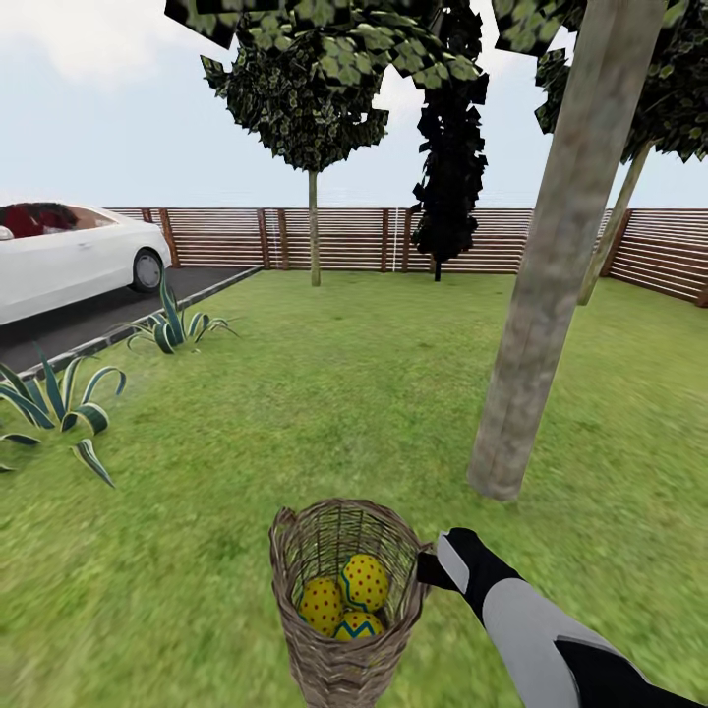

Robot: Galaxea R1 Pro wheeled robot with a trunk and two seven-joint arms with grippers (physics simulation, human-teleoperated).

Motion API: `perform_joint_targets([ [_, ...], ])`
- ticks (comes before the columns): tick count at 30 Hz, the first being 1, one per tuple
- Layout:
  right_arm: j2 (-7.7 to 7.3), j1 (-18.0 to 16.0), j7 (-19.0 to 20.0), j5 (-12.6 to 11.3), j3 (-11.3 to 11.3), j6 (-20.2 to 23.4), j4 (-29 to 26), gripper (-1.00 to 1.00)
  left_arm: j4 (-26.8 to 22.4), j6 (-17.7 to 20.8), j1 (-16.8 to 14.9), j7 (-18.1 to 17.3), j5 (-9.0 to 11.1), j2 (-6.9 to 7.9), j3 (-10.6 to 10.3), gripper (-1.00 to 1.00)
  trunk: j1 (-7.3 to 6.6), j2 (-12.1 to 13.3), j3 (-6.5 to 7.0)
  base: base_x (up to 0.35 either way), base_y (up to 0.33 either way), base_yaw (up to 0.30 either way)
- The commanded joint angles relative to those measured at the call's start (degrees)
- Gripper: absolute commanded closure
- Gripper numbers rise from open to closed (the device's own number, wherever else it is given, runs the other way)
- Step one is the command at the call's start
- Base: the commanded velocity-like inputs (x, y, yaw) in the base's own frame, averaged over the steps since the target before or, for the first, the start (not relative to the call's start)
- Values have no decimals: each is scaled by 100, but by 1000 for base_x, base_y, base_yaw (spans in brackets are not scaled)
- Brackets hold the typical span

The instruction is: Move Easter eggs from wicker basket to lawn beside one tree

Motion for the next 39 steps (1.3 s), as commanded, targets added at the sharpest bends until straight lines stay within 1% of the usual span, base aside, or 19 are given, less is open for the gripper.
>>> perform_joint_targets([
  [1,5,-3,-37,-77,-31,15,-15,100,-9,41,-2,-33,59,-2,19,-100,-22,37,12,0,0,0],
  [16,8,-3,-37,-68,-31,15,-15,100,-13,36,2,-64,68,-2,11,-100,-352,638,281,0,0,0],
  [23,8,5,-37,-68,-31,15,-15,100,-13,36,7,-157,68,-2,10,-100,-505,919,407,0,0,0],
  [25,8,5,-37,-68,-31,15,-15,100,-19,18,7,-158,73,-2,10,-100,-505,919,409,0,0,0],
  [28,8,5,-37,-68,-31,15,-15,100,-37,-276,7,-168,71,5,5,-100,-505,919,415,15,0,0],
  [30,8,5,-37,-67,-31,15,-15,100,-23,-384,7,-171,69,6,3,-100,-505,919,417,200,0,0],
  [37,-4,5,-37,-62,-41,9,-27,100,-18,-438,7,-157,51,7,1,-100,-505,919,418,323,0,0],
  [38,-7,5,-37,-75,-49,-16,-28,100,-18,-438,7,-157,51,7,1,-100,-505,919,418,336,16,0],
  [39,-8,9,-37,-85,-65,-186,-22,100,-18,-439,7,-157,51,7,2,-100,-505,919,418,329,78,0],
])
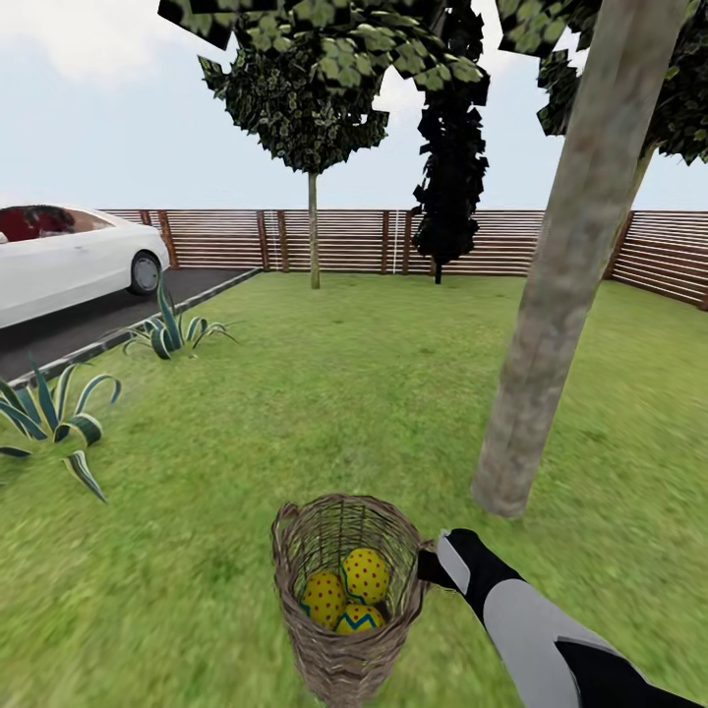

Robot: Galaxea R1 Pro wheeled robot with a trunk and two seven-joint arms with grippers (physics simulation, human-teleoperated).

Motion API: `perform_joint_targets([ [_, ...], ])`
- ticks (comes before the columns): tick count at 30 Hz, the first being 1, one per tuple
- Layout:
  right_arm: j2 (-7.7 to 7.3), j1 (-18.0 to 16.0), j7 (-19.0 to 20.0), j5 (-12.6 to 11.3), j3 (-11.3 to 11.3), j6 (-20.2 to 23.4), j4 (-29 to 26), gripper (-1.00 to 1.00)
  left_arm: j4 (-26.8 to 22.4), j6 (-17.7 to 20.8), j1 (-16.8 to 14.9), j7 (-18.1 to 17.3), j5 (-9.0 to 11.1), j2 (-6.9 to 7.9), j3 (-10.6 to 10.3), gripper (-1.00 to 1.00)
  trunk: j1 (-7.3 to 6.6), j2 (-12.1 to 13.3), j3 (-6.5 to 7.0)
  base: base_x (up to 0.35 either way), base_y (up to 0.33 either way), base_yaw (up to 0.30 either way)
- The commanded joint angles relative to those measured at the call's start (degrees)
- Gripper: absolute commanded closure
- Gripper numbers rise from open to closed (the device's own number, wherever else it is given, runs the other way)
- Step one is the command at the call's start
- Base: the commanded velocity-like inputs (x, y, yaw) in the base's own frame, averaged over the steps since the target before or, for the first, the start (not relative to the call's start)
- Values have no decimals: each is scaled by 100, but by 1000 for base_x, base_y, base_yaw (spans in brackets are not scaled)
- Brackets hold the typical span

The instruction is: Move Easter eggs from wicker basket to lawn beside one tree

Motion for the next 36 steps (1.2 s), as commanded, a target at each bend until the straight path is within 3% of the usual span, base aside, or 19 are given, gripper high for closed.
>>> perform_joint_targets([
  [1,3,44,-37,-75,-33,-277,-11,100,2,9,-3,-41,59,-1,15,-100,4,-6,-7,319,130,0],
  [3,8,203,-37,-79,-16,-705,-8,100,3,9,-3,-41,59,-1,19,-100,4,-6,-7,313,163,0],
  [5,10,254,-31,-74,-5,-798,-7,100,7,9,-3,-40,59,-1,16,-100,4,-6,-7,310,180,0],
  [18,20,273,-43,-74,8,-843,-24,100,9,9,-3,-40,50,-1,21,-100,4,-6,-6,298,193,-4],
  [28,20,273,-37,-79,5,-838,-24,100,9,9,-3,-39,50,-1,20,-100,4,-6,21,282,213,-217],
  [36,20,273,-9,-78,5,-838,-24,100,9,9,-3,-41,50,-1,17,-100,4,-6,24,281,213,-37],
])
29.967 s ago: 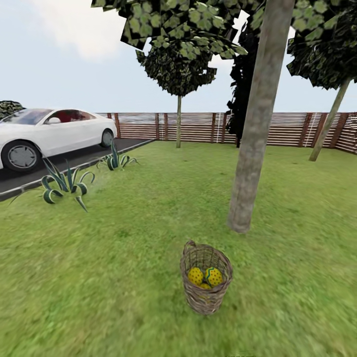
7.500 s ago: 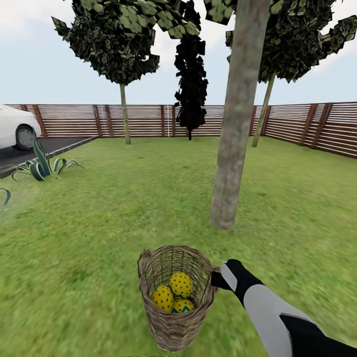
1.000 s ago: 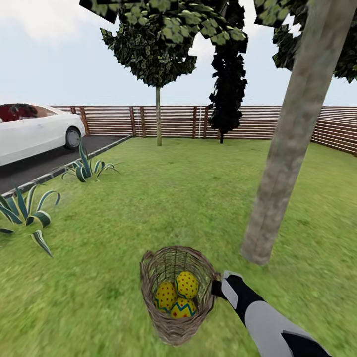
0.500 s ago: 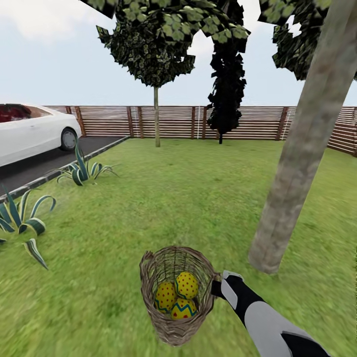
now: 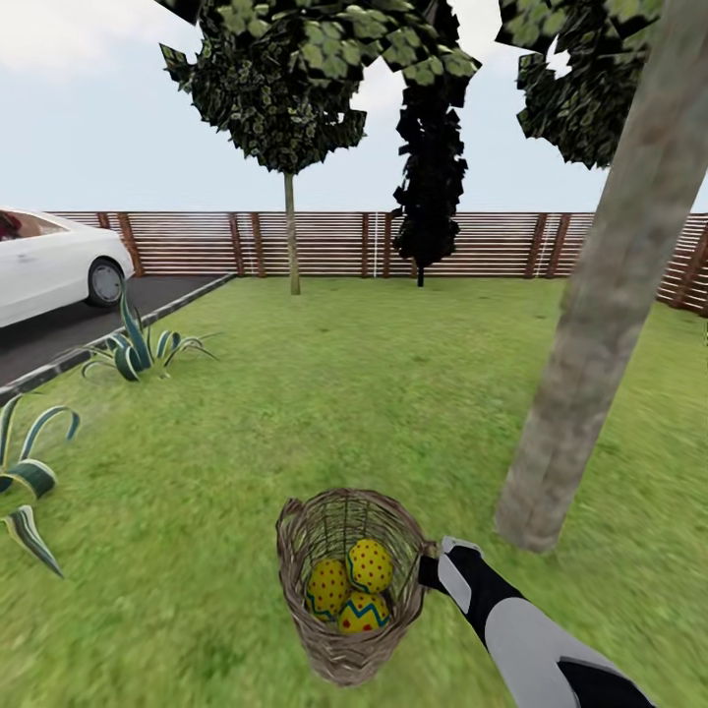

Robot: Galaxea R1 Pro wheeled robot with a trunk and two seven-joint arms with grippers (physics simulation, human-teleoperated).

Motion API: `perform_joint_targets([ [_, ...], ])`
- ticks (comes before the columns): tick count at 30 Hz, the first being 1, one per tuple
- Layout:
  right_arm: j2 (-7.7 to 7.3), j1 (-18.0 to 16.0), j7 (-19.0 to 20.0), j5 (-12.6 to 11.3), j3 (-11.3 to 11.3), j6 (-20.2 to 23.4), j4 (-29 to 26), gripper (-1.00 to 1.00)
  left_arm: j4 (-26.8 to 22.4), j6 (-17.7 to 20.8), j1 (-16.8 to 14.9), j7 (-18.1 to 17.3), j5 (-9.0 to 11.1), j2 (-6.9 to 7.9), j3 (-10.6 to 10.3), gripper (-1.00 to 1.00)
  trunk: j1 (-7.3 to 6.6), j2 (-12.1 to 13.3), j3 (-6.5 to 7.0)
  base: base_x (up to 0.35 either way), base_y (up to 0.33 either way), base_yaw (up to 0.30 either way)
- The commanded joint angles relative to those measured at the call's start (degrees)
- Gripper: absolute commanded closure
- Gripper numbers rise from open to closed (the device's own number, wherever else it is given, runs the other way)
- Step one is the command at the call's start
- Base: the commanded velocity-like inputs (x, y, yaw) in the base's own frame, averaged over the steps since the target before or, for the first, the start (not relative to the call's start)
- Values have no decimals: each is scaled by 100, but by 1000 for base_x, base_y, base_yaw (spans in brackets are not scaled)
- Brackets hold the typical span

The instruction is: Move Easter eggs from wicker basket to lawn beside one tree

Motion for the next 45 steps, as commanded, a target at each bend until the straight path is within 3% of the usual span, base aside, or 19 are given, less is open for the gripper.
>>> perform_joint_targets([
  [1,2,-4,58,-60,-21,24,-15,100,1,9,-3,-41,59,-1,17,-100,4,-5,-7,282,213,-122],
  [6,-5,-4,297,-57,-23,29,-15,100,1,9,-4,-41,59,-1,16,-100,4,-5,-7,282,213,-109],
  [24,-20,-4,309,-55,-39,29,-16,100,1,9,-4,-36,59,-1,13,-100,4,-5,-7,282,213,-8],
  [45,-23,-4,310,-57,-41,28,-16,100,1,9,-5,-32,57,-1,13,-100,4,-5,-7,318,87,-184],
])
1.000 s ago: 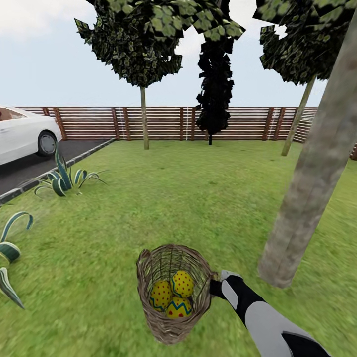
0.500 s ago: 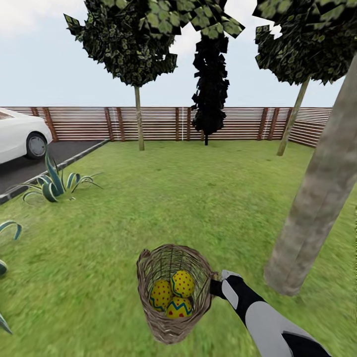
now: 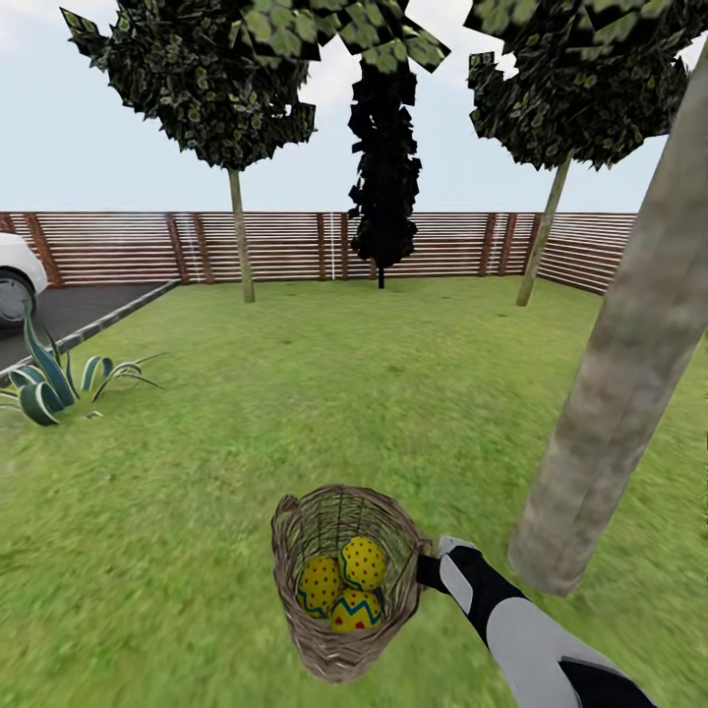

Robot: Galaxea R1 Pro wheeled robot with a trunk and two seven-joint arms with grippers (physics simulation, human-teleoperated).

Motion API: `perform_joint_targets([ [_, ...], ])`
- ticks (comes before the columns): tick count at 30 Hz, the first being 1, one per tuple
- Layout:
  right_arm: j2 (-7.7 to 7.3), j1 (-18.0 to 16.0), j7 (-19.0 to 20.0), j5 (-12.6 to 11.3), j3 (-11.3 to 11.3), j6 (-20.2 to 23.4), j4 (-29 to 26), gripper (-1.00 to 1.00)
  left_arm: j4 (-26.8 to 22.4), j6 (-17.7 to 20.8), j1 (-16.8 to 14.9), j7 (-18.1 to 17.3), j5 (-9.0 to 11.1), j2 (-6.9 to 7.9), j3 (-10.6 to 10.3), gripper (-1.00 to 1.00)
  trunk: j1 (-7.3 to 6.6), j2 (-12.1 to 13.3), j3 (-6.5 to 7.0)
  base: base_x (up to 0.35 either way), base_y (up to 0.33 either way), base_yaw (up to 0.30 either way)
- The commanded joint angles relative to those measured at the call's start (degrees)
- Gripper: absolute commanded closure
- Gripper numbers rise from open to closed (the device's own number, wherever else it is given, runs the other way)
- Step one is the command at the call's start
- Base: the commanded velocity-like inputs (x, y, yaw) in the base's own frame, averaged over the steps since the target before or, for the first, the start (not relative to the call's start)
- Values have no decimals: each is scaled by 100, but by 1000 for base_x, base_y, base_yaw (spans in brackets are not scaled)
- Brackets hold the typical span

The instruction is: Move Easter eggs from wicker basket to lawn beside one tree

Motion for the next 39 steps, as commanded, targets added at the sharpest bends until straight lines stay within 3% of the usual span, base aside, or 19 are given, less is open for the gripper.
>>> perform_joint_targets([
  [1,4,-4,-30,-88,-21,22,-15,100,0,9,-2,-41,59,-2,17,-100,4,-6,-7,338,87,-62],
  [21,6,-4,-31,-88,-21,22,-15,100,0,9,-2,-45,61,-1,17,-100,4,-6,-7,336,95,-3],
  [25,6,-4,-31,-88,-20,22,-15,100,-37,72,-2,-49,75,-1,17,-100,4,-6,-7,89,4,0],
  [27,8,-4,-29,-88,-21,22,-15,100,-64,380,-3,-50,84,-1,17,-100,4,-6,-7,12,0,0],
  [30,7,-4,-30,-88,-18,20,-15,100,-156,1388,-4,-50,95,4,18,-100,4,-6,-7,2,0,0],
  [34,4,-4,-31,-84,-21,15,-15,100,-713,1717,-2,-50,94,4,17,-100,48,-86,-43,0,0,0],
  [39,8,-4,-26,-84,-14,14,-15,100,-1056,2121,-2,-56,97,7,17,-100,70,-126,-61,0,0,0],
])
